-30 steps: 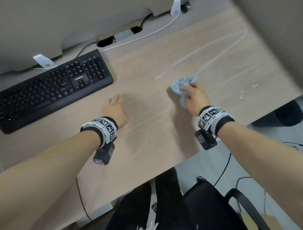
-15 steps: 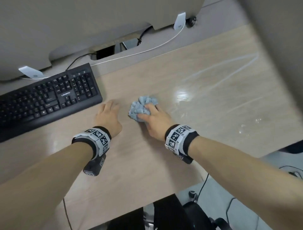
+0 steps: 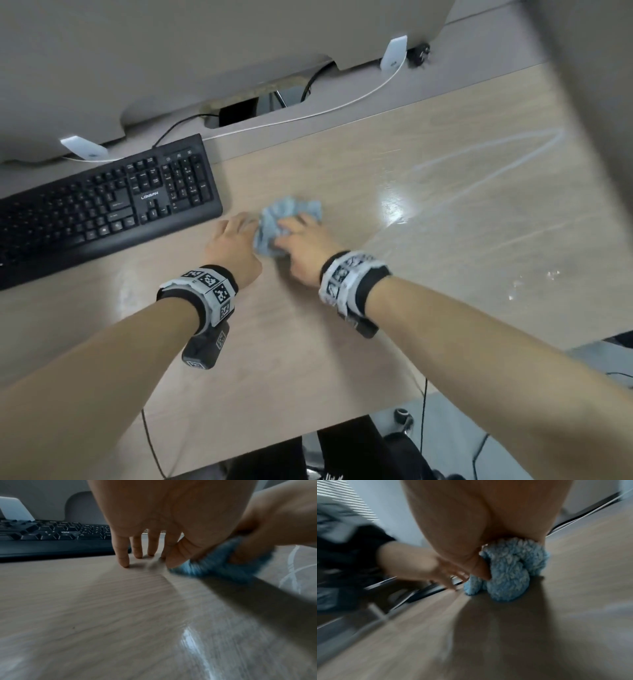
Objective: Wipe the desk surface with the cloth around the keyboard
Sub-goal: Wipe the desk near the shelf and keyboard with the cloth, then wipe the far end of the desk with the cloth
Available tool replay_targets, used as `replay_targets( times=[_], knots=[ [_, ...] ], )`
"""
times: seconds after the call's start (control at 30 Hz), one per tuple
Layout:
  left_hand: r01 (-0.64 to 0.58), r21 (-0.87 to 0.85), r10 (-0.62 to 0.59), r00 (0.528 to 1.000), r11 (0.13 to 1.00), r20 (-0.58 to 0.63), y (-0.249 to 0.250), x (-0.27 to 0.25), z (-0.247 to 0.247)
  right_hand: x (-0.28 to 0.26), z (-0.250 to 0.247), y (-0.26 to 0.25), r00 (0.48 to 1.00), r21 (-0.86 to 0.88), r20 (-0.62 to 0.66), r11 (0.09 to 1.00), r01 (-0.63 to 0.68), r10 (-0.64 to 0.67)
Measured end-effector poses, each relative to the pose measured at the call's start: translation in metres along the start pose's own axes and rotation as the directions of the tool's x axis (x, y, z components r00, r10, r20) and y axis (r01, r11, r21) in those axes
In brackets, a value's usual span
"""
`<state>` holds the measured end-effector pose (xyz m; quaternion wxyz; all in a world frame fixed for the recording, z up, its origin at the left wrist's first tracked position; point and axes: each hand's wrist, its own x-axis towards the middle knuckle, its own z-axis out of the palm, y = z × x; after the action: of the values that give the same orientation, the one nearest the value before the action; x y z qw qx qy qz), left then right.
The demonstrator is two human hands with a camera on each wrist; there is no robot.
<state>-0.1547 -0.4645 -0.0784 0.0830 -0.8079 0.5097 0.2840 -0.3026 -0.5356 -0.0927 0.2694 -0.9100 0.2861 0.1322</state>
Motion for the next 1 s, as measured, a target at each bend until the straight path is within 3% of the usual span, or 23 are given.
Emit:
replay_targets(
  times=[0.1,0.17,0.23,0.33,0.4,0.47,0.57,0.63,0.77,0.83,0.9,0.97,1.0],
  knots=[
    [-0.015,0.010,0.015,0.999,1.000,0.031,-0.005,0.002,-0.001,-0.024,0.011,0.021,0.998,0.024,0.005,0.998,0.058,-0.058],
    [-0.007,0.013,0.007,1.000,1.000,0.030,-0.006,0.001,-0.002,-0.029,0.003,0.056,0.996,0.033,-0.075,0.998,-0.047,0.050],
    [-0.013,0.015,0.012,1.000,1.000,0.029,-0.006,0.000,-0.001,-0.022,-0.015,0.086,0.962,0.053,-0.168,0.976,-0.211,0.217],
    [-0.028,0.015,0.028,1.000,1.000,0.010,-0.008,-0.001,0.001,0.007,-0.035,0.095,0.901,0.118,-0.140,0.910,-0.398,0.412],
    [-0.044,0.013,0.044,0.999,0.999,0.008,-0.011,0.000,0.002,0.025,-0.033,0.073,0.928,0.099,-0.118,0.934,-0.342,0.353],
    [-0.073,0.018,0.073,0.997,0.997,0.009,-0.015,0.000,0.003,0.031,-0.019,0.040,0.973,0.046,-0.092,0.977,-0.206,0.210],
    [-0.130,0.013,0.130,0.991,0.991,0.033,-0.022,0.002,0.002,0.007,0.010,-0.007,0.998,0.053,-0.053,0.998,-0.021,0.023],
    [-0.152,0.007,0.151,0.986,0.988,0.070,-0.027,0.002,-0.002,-0.025,0.027,-0.021,0.998,0.094,-0.067,0.995,0.021,-0.015],
    [-0.187,-0.074,0.193,0.977,0.980,0.087,-0.031,-0.001,-0.002,-0.085,0.048,-0.007,0.990,0.192,-0.067,0.975,-0.109,0.123],
    [-0.256,-0.119,0.264,0.963,0.959,0.056,-0.035,-0.011,0.002,-0.094,0.042,0.001,0.968,0.305,-0.061,0.928,-0.214,0.243],
    [-0.295,-0.183,0.301,0.954,0.938,0.006,-0.040,-0.020,0.004,-0.088,0.025,0.002,0.936,0.452,-0.126,0.859,-0.241,0.329],
    [-0.233,-0.356,0.232,0.972,0.905,-0.045,-0.043,-0.027,-0.001,-0.072,0.006,-0.008,0.903,0.605,-0.175,0.766,-0.217,0.393],
    [-0.159,-0.519,0.167,0.985,0.840,-0.031,-0.044,-0.030,-0.006,-0.062,-0.003,-0.017,0.892,0.680,-0.166,0.704,-0.206,0.421]
  ],
)
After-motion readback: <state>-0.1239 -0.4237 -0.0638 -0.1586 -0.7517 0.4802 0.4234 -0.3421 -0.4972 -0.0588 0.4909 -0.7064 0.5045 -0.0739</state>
